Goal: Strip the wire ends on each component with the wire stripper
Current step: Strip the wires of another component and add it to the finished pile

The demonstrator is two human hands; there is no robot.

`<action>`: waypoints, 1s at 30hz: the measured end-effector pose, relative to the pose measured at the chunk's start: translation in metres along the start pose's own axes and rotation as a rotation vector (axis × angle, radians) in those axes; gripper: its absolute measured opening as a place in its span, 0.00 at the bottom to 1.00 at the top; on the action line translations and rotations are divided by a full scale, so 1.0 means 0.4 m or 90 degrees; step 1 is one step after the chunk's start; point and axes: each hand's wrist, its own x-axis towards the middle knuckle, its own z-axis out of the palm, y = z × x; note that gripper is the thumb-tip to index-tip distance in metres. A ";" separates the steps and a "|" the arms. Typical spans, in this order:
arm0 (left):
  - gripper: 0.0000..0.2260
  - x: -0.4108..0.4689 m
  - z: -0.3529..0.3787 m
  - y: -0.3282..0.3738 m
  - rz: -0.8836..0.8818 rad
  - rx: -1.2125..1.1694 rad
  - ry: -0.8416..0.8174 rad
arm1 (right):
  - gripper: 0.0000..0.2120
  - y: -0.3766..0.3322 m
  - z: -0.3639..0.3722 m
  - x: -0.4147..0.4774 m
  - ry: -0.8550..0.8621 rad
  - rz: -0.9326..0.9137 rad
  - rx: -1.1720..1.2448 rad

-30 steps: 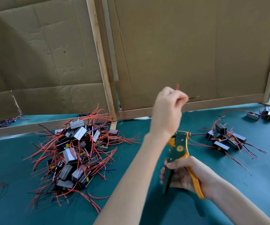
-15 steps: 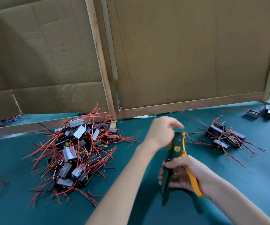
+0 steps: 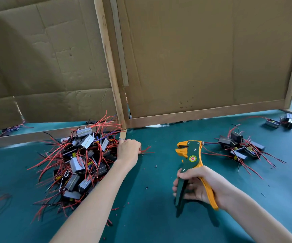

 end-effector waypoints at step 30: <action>0.07 -0.089 -0.157 0.060 0.023 -1.077 0.034 | 0.10 -0.002 -0.007 0.004 0.017 -0.026 0.015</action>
